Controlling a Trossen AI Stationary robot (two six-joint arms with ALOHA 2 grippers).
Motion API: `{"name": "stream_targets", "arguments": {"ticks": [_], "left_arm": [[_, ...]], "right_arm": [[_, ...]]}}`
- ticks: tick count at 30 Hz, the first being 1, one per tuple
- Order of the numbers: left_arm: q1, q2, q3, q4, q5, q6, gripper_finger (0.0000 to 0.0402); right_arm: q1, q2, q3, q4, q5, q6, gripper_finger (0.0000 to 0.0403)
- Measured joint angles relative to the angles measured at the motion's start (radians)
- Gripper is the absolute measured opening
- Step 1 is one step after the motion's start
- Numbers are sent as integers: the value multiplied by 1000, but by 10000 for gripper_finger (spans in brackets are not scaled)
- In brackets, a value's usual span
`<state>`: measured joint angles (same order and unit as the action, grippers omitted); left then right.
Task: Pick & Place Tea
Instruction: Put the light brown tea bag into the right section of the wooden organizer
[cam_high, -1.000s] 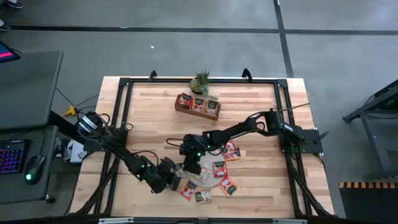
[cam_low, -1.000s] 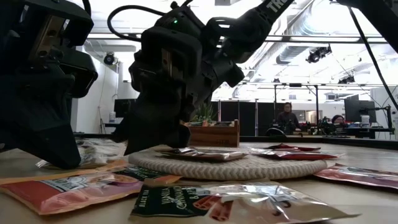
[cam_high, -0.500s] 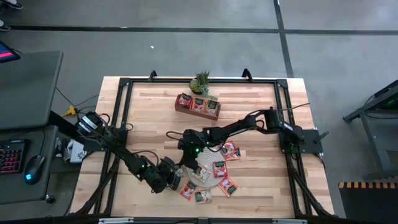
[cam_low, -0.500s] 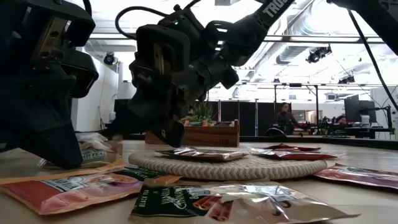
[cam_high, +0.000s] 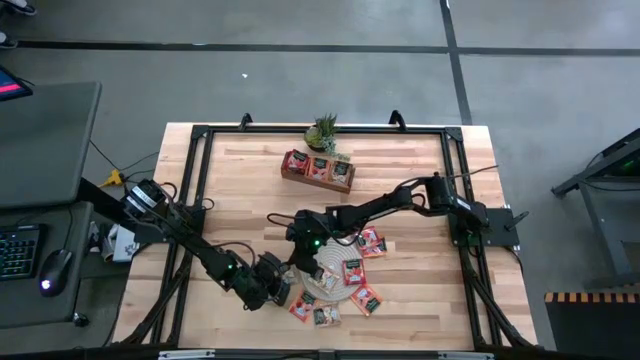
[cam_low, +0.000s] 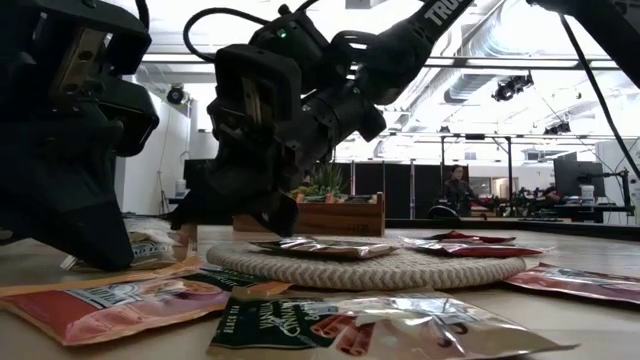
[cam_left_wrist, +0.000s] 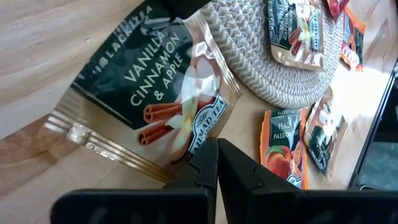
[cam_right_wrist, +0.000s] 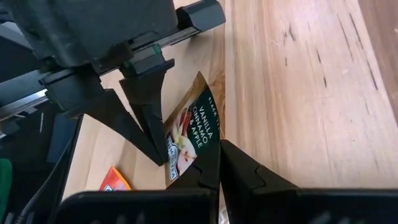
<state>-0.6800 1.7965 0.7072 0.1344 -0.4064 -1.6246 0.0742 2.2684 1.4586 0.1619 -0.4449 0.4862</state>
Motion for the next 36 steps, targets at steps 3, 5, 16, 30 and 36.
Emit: {"name": "stream_targets", "arguments": {"ticks": [3, 5, 16, 30, 36], "left_arm": [[0, -24, -4, 6, -2, 45, 37], [0, -41, -5, 0, -13, 67, 62], [-1, -135, -7, -102, 7, 64, 185], [-71, -398, -5, -574, -58, -99, 189], [-113, -460, -5, -767, -110, -214, 189]], "right_arm": [[0, 0, 0, 0, 4, 0, 0], [0, 0, 0, 0, 7, 0, 0], [6, 0, 0, -8, 18, -8, 0], [1, -52, 0, -74, 61, -56, 0], [-18, -160, 1, -179, 145, -132, 0]]}}
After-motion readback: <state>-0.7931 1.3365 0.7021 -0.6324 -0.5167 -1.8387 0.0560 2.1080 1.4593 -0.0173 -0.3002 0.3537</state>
